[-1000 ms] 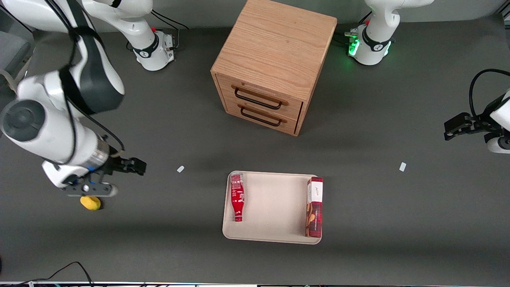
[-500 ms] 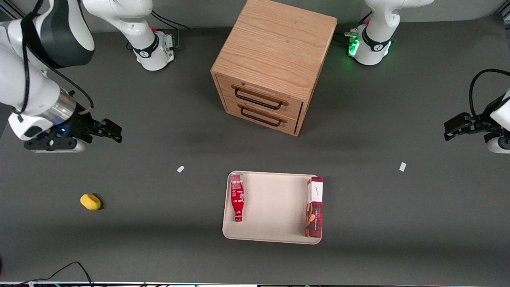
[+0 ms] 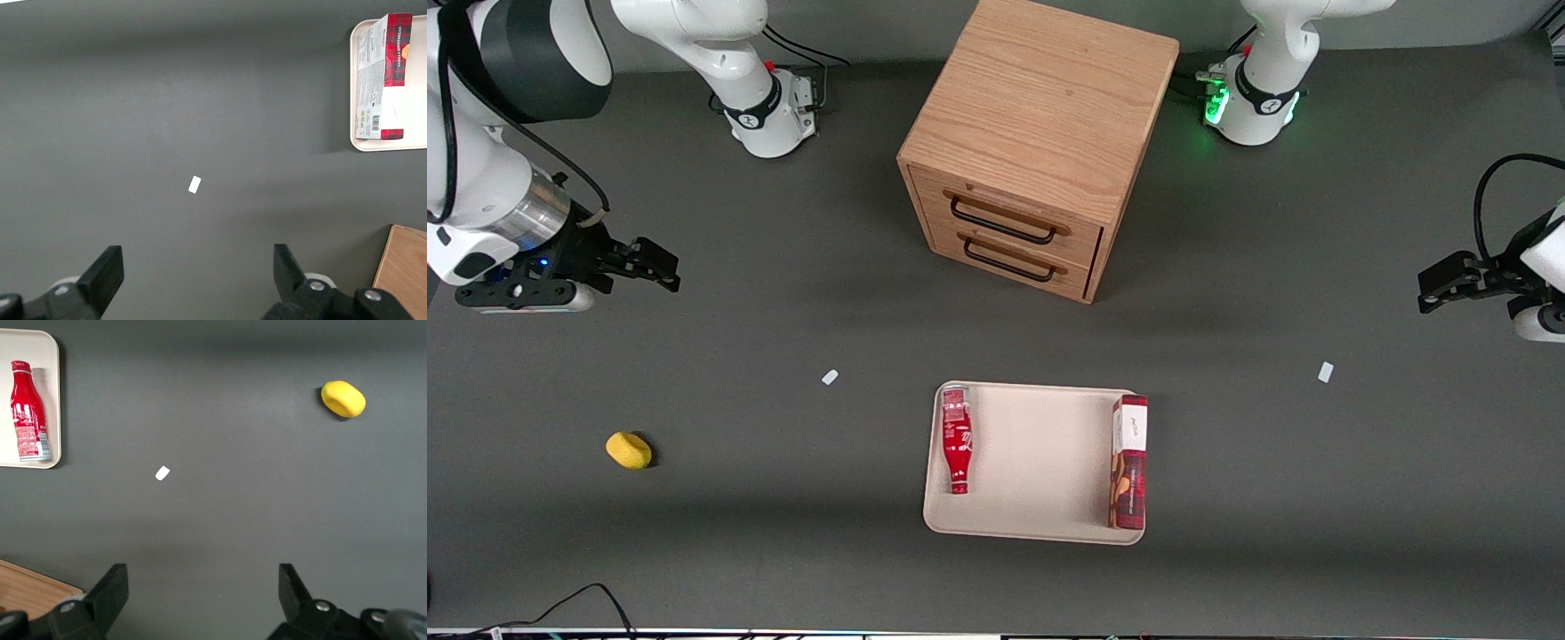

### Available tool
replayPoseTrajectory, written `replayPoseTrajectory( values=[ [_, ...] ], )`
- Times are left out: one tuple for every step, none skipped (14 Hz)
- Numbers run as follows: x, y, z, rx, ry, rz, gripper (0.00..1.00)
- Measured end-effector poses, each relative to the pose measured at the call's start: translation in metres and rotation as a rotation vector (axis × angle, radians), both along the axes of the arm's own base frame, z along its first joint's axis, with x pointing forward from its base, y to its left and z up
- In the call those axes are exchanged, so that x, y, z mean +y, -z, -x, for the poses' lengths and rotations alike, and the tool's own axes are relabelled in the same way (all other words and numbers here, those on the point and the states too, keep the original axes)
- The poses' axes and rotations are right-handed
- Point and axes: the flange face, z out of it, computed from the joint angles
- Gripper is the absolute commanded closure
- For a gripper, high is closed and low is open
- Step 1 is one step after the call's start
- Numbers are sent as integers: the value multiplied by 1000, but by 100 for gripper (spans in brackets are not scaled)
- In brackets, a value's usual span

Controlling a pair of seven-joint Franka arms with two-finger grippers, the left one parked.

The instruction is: Place coke bottle on tray

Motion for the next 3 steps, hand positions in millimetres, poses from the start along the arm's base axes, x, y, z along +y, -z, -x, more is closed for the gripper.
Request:
replayPoseTrajectory(
  values=[
    [-2,-2,0,-4,4,0,0],
    [-5,-4,-1,-8,9,-1,0],
    [-9,-6,-1,-11,16,-3,0]
  ],
)
